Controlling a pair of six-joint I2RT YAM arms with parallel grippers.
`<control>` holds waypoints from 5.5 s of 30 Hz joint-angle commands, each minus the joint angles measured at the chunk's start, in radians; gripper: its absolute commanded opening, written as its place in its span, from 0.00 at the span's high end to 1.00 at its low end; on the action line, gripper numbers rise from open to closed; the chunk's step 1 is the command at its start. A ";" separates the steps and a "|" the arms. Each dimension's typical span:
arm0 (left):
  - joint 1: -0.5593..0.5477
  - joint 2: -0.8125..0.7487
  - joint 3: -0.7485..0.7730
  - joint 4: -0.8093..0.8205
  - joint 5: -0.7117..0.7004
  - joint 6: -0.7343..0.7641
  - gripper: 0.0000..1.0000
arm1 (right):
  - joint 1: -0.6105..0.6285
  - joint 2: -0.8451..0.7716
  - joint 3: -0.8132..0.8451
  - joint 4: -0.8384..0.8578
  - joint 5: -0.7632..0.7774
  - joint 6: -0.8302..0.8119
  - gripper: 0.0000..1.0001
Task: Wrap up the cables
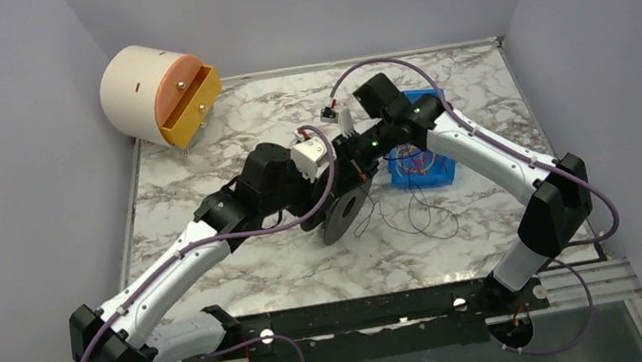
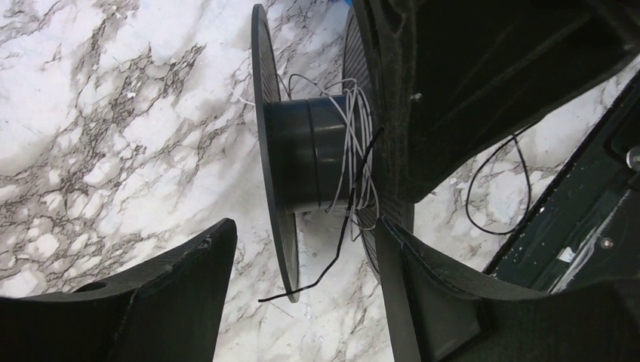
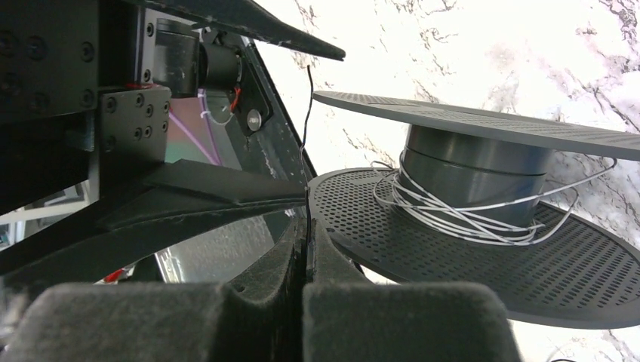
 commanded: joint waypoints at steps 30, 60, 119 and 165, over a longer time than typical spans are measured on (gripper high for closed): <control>0.007 0.072 -0.024 0.042 -0.057 -0.006 0.42 | 0.002 0.055 -0.004 0.031 0.147 0.068 0.99; 0.017 0.168 -0.003 0.054 -0.075 -0.008 0.37 | 0.002 0.037 -0.010 0.067 0.107 0.080 0.99; 0.026 -0.154 -0.046 0.035 -0.021 -0.089 1.00 | 0.002 -0.171 -0.224 0.231 0.997 0.052 0.72; 0.026 -0.218 0.329 -0.205 -0.192 -0.253 1.00 | -0.001 -0.435 -0.937 1.334 0.621 -0.152 0.36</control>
